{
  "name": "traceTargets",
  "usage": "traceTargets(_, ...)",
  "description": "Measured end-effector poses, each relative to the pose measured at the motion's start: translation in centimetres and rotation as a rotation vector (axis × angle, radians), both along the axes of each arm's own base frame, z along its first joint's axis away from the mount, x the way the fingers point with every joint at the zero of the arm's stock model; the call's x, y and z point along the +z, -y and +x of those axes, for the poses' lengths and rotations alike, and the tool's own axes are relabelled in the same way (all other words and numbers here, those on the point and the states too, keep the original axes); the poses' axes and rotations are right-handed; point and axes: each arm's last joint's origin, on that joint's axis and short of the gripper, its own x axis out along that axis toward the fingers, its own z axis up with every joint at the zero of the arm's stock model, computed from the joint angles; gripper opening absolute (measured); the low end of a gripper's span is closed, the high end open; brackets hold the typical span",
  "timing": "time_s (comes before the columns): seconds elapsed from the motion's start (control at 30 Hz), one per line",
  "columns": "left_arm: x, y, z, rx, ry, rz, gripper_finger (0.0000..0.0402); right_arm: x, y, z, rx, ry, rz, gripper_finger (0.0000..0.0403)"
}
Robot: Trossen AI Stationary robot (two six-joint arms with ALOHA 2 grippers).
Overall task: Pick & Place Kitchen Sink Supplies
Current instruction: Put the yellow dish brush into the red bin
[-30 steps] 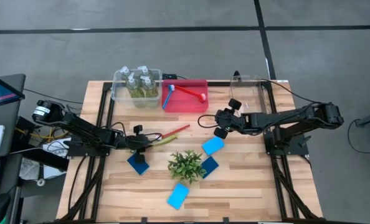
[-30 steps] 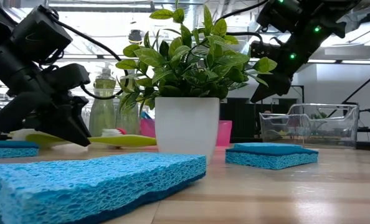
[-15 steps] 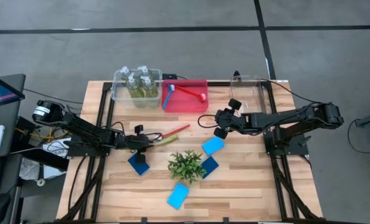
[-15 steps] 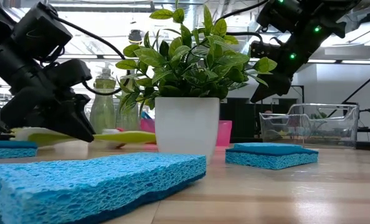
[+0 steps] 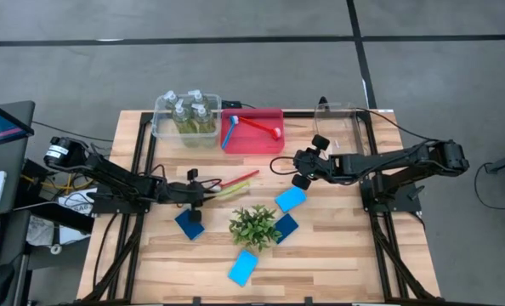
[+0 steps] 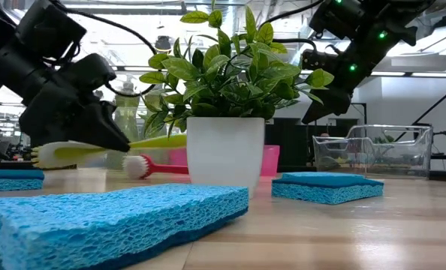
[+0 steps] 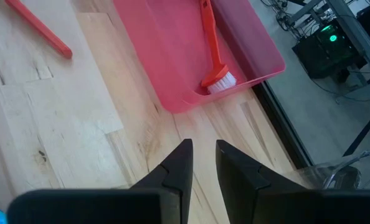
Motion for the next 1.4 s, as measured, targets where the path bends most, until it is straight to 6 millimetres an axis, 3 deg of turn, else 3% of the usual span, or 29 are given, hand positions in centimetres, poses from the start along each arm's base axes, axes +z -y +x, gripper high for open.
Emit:
traceTargets(0.13,0.8,0.0,0.1,-0.005,0.058,0.014,0.0069,0.0,0.0,0.0,0.000,0.000,0.000,0.0063)
traceTargets(0.47,4.7,-0.2,-0.8,-0.029,0.287,0.018,0.0026,0.0,0.0,0.0,0.000,0.001,0.000,0.0063)
traceTargets(0.67,5.9,-0.1,-1.3,-0.069,0.367,-0.098,0.0013,0.0,0.0,0.0,-0.008,0.010,0.008,0.0063)
traceTargets(0.9,5.1,0.3,-1.0,-0.150,0.301,-0.195,0.0041,0.0,0.0,0.0,-0.009,0.010,0.009,0.0063)
traceTargets(1.4,-0.1,0.6,0.2,-0.072,-0.003,-0.258,0.0188,0.0,0.0,0.0,-0.010,0.009,0.010,0.0063)
